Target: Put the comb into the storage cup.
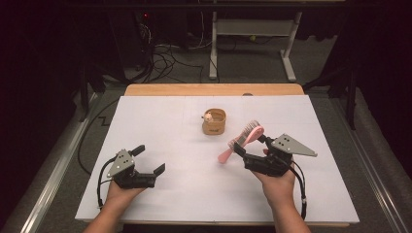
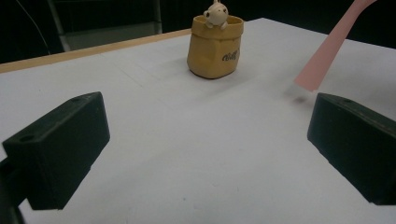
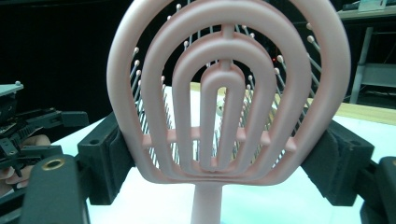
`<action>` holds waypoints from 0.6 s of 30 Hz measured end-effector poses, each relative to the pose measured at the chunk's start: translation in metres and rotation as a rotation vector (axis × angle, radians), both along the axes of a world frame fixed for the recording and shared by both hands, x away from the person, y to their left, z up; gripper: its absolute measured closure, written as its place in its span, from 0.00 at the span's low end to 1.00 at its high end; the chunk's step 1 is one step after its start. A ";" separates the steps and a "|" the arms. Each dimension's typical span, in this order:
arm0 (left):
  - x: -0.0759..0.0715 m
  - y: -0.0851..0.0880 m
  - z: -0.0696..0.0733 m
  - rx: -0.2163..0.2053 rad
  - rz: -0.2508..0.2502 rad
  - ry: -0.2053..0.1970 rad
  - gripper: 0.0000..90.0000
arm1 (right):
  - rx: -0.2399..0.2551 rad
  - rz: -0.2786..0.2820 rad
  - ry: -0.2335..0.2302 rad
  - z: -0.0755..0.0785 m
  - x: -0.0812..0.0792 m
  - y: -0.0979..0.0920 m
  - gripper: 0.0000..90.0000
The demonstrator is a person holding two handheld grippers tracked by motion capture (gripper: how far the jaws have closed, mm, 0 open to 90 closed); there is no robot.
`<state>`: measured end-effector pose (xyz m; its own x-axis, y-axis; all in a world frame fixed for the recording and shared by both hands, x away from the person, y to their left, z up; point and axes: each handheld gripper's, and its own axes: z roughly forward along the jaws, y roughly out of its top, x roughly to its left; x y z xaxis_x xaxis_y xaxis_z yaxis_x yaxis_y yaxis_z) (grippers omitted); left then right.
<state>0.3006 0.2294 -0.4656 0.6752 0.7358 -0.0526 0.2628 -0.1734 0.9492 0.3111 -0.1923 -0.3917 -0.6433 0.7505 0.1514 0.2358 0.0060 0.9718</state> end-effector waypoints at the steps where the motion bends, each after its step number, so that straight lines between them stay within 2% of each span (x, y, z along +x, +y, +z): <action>1: 0.000 0.000 0.000 -0.001 0.002 0.001 0.00 | -0.003 -0.002 -0.001 0.000 0.000 -0.001 0.23; 18: 0.001 0.002 0.000 -0.008 0.002 -0.003 0.00 | -0.004 -0.083 -0.006 0.001 0.003 -0.025 0.23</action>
<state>0.3013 0.2312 -0.4651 0.6742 0.7365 -0.0561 0.2600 -0.1655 0.9513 0.3145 -0.2172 -0.3903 -0.5797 0.8019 0.1446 0.2294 -0.0097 0.9733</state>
